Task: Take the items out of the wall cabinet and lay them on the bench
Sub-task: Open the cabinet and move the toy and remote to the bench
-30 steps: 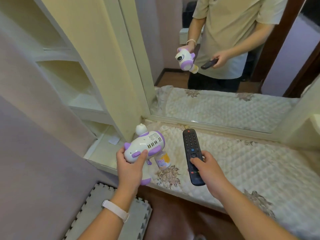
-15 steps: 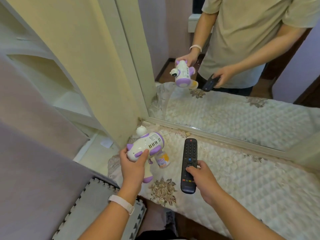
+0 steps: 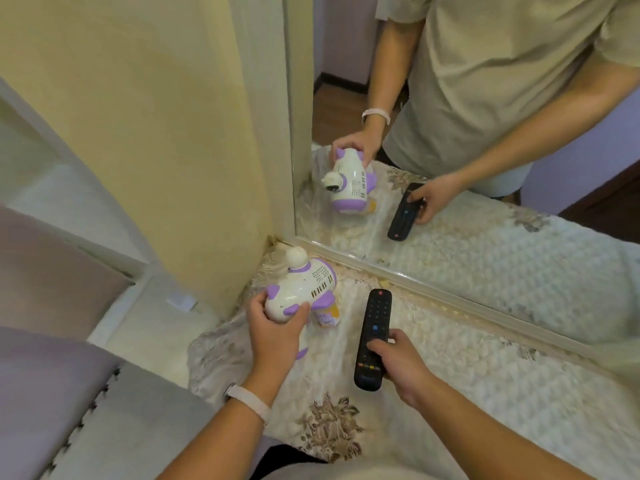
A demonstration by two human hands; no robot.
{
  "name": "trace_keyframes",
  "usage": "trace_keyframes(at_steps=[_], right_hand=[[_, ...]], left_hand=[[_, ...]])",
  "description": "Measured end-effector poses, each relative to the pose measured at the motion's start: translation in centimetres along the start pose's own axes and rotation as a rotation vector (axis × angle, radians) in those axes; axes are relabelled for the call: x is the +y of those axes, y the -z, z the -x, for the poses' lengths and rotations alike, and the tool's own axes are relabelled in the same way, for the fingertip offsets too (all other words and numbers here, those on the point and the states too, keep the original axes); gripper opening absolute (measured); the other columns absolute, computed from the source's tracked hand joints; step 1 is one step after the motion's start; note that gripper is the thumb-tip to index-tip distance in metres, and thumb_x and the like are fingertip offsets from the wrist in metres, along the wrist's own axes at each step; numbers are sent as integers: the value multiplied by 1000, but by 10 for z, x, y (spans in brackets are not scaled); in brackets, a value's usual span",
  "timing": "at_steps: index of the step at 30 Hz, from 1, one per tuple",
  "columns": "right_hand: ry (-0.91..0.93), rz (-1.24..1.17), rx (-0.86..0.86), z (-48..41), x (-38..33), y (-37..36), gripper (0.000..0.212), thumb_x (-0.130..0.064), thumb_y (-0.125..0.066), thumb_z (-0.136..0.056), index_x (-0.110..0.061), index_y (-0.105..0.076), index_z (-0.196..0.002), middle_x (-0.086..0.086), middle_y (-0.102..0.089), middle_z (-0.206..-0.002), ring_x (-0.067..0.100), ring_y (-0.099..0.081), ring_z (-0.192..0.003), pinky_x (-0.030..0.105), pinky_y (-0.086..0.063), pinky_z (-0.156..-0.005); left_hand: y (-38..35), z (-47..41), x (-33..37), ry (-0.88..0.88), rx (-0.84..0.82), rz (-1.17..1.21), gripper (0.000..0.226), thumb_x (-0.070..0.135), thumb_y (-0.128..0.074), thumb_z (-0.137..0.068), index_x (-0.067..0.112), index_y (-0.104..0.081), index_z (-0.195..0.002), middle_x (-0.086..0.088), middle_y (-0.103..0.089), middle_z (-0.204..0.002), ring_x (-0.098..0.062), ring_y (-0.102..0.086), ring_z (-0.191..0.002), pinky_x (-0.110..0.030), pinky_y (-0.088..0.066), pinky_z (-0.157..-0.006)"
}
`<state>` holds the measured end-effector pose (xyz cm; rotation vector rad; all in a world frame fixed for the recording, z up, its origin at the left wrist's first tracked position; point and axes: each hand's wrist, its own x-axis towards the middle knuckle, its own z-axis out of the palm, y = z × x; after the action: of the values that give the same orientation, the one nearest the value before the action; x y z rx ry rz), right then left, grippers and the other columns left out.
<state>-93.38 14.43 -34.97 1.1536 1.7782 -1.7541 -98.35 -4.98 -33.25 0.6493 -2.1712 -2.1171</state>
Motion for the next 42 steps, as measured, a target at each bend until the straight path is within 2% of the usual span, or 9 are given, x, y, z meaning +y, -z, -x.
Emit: trace_keyframes(at_steps=[6,10,18,22,27,30,33,37,42], right_hand=[[-84,-55,31,-37,-11,-20,30,-9,-65,-88,-9,-49,-114,16,-66,-108,28,-69,-90,35,-55,-67],[-111,-30,17,-52,-17,-27,30,-8,-66,-87,-10,-51,-112,14,-64,-110,28,-67,-94,34,-53,-67],[-98,20,-30,-69,-21,-46,28,-6,-67,-86,-10,-53,-111,13,-65,-109,28,-68,-93,32,-53,-64],[-50,136,-12,-74,-20,-52,24,-10,-67,-87,-9,-54,-108,15,-63,-107,31,-69,-91,40,-60,-72],[3,255,-40,-67,-22,-46,11,-17,-58,-90,-13,-56,-100,15,-67,-100,27,-68,-83,47,-58,-81],[66,367,-26,-58,-19,-35,27,-26,-56,-91,-12,-54,-115,5,-64,-100,21,-64,-87,44,-55,-83],[185,546,-81,-39,-13,-19,41,-32,-53,-95,-12,-47,-131,5,-62,-100,17,-59,-82,30,-45,-72],[407,812,-165,-11,-5,3,49,-39,-47,-97,-16,-44,-140,8,-54,-134,23,-56,-116,32,-44,-89],[801,1143,-192,14,-6,20,51,-45,-42,-97,-19,-43,-142,3,-50,-137,25,-48,-123,38,-45,-92]], left_hand=[[-11,-41,-25,-6,3,16,57,16,-85,-72,37,-45,-107,-3,-56,-121,-9,-62,-106,-26,-53,-86],[-19,-49,-35,-11,63,19,54,12,-82,-74,23,-45,-111,-3,-57,-115,-13,-63,-104,-30,-53,-87],[-29,-53,-52,53,118,-32,48,16,-78,-79,13,-41,-109,7,-54,-103,2,-60,-90,-9,-48,-73],[-24,-48,-58,97,127,-74,42,16,-75,-82,11,-41,-105,7,-54,-95,14,-57,-75,-4,-42,-62],[-13,-36,-63,102,75,-76,35,18,-75,-83,21,-48,-106,2,-62,-105,-4,-65,-93,-15,-52,-74],[-7,-24,-63,71,50,-63,36,13,-73,-85,20,-53,-114,0,-66,-111,-8,-67,-101,-18,-54,-77],[0,-7,-58,29,23,-169,43,19,-72,-86,27,-51,-123,7,-62,-115,-6,-63,-104,-21,-52,-82],[14,31,-49,44,33,-379,63,38,-66,-89,21,-38,-142,0,-47,-133,-16,-51,-119,-38,-47,-98],[33,82,-27,-142,-36,-754,46,36,-57,-94,15,-50,-135,-3,-44,-143,-19,-40,-134,-32,-32,-109]])
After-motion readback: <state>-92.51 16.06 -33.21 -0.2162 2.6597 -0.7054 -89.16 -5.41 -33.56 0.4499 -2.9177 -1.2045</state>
